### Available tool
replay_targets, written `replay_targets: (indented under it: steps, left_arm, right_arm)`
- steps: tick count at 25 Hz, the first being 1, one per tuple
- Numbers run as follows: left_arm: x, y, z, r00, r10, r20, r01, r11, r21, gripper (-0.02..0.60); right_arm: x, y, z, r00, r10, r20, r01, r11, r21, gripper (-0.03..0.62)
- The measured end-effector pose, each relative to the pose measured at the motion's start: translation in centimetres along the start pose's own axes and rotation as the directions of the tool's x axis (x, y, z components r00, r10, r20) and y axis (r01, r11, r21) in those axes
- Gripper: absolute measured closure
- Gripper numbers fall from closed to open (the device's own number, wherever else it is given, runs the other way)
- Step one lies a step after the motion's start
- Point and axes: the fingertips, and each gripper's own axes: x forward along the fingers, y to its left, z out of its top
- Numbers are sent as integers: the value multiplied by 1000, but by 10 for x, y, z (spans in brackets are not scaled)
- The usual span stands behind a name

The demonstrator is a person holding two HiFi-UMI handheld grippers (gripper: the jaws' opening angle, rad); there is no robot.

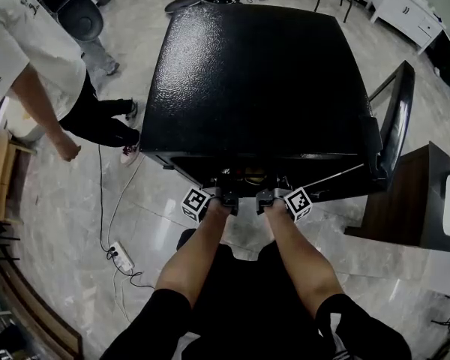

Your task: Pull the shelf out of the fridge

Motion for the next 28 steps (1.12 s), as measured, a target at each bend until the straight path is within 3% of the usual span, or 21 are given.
replay_targets:
  steps: [7,28]
  left_arm:
    - [4,-7,2,1000,-20,2,20,1000,0,540]
    - [-14,-9,0,1000,-18,0,18,1000,-13,545]
  right_arm:
    - [3,2,0,1000,-6,0,6,1000,11,546]
    - [-12,0,-1,1000,-11,-22,12,1000,28,554]
